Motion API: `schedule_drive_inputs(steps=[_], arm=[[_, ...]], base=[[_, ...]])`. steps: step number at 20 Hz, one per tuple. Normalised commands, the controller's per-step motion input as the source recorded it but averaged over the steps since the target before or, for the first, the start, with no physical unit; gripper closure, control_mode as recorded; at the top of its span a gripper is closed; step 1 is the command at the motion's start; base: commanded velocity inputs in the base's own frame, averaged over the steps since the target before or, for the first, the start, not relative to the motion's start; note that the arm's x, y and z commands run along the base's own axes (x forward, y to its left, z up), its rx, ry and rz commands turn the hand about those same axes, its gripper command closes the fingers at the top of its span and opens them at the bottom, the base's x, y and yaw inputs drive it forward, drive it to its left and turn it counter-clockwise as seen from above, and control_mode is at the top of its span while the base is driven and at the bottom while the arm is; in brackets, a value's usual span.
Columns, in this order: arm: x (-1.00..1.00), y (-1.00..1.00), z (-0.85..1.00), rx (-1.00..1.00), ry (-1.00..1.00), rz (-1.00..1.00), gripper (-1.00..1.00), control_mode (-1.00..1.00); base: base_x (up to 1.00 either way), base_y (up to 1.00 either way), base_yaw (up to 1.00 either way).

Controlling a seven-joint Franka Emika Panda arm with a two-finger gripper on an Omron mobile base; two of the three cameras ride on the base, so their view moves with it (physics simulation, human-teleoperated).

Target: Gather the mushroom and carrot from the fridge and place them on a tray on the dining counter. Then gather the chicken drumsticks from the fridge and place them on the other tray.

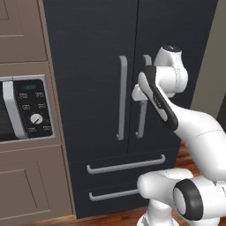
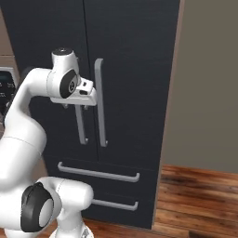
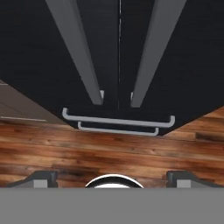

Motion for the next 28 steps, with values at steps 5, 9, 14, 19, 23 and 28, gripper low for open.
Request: schedule_drive_inputs(steps=[5,9,14,19,23,28], arm=[[0.0,0.0,0.0,0.0,0.0,0.0,-1.0,1.0],[0.0,0.0,0.0,0.0,0.0,0.0,-1.0,1.0],[-0.01,-0.01,0.0,0.0,-0.03,0.0,-1.0,-1.0],[-0.02,-0.25,0.19,-0.11,-0.31,0.0,-1.0,-1.0],[0.19,-0.25,0.13,-0.03,-0.11,-0.04,-1.0,-1.0],[0.45,-0.11,0.03,0.0,-0.03,-0.02,-1.0,-1.0]], base=[[-0.39,0.0,0.0],[-0.27,0.0,0.0],[0.0,0.0,0.0],[0.0,0.0,0.0],[0.0,0.0,0.0],[0.0,0.0,0.0]])
